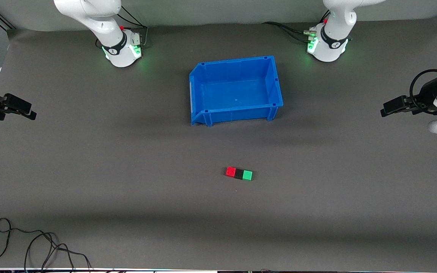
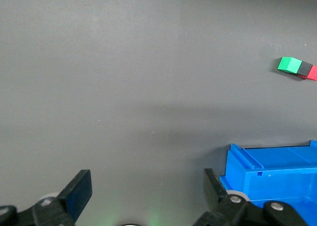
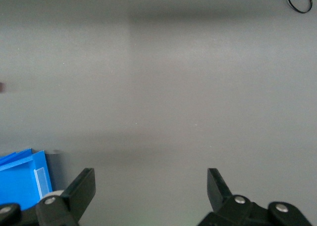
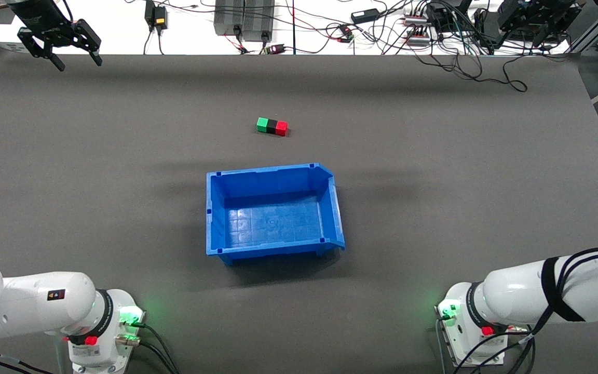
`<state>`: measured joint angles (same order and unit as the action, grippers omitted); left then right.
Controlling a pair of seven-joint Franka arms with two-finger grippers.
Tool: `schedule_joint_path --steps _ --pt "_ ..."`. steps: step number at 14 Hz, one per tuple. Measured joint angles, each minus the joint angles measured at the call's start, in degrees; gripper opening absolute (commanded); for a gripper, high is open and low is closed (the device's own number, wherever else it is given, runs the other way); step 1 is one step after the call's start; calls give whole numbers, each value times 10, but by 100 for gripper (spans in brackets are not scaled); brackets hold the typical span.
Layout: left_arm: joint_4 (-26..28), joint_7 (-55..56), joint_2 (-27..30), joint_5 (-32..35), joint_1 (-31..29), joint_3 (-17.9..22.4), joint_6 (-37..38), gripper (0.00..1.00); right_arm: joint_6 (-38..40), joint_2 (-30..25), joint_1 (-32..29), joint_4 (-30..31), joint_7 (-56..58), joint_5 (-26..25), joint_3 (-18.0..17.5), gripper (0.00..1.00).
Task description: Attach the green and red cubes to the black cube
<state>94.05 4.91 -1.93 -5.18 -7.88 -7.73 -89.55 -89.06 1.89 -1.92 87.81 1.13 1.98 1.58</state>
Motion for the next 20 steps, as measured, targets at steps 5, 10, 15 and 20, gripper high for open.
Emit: schedule_joint_path --steps 5,10,15,20 --pt "-1 -4 0 20 2 -1 10 100 0 0 0 0 3 0 -2 100" --pt "-1 -5 1 46 116 81 11 100 1 0 0 0 3 0 -3 100" --pt "-1 -7 2 47 143 120 10 100 1 0 0 0 3 0 -3 100" --pt "-1 -8 2 47 144 120 9 99 1 0 0 0 3 0 -3 100"
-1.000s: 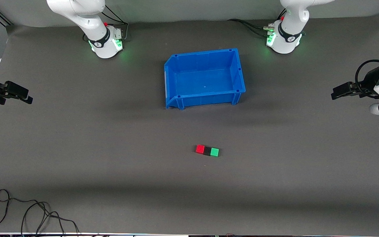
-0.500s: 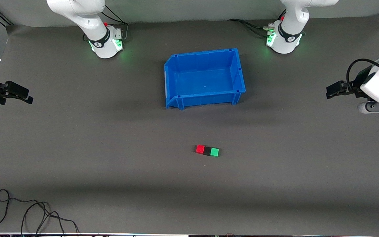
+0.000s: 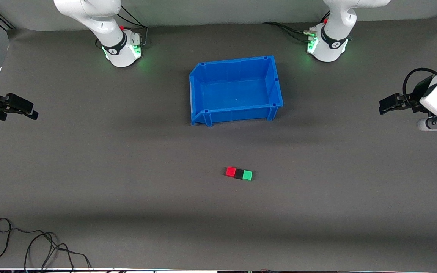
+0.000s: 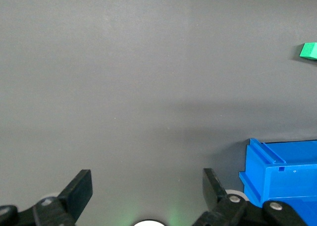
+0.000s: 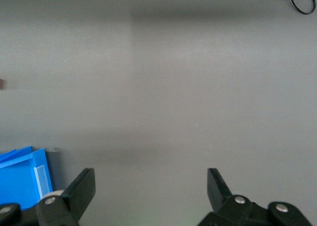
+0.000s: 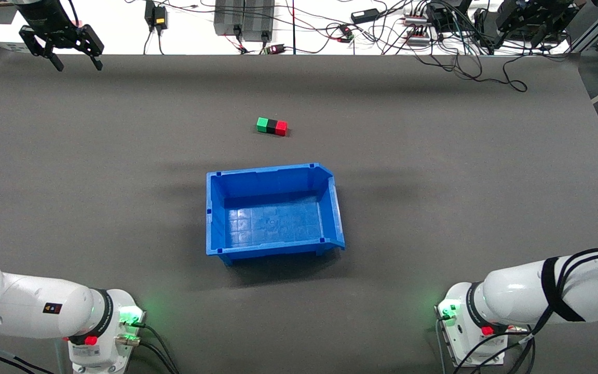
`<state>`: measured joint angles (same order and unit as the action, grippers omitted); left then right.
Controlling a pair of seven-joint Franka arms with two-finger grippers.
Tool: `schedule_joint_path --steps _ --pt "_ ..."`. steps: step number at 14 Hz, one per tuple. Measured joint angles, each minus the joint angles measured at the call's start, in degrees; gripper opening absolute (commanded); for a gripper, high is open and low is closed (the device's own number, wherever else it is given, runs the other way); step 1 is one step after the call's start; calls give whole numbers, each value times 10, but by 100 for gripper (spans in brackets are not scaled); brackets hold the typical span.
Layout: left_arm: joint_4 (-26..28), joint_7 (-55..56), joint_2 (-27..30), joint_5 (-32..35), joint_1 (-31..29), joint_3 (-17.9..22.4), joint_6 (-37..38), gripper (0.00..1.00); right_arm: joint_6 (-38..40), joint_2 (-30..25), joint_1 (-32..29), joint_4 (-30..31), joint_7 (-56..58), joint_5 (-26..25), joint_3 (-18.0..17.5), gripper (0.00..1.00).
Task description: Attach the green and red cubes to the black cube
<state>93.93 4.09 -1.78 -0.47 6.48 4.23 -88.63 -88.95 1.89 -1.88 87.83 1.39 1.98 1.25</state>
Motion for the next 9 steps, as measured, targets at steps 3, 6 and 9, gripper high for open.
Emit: schedule_joint_path --steps 3,6,9 --pt "0 -31 0 0 0 -4 -10 99 0 0 0 0 0 0 0 100" --pt "0 -44 0 0 0 -5 -11 100 0 0 0 0 0 0 0 100" --pt "0 -45 0 0 0 -5 -11 100 0 0 0 0 0 0 0 100"
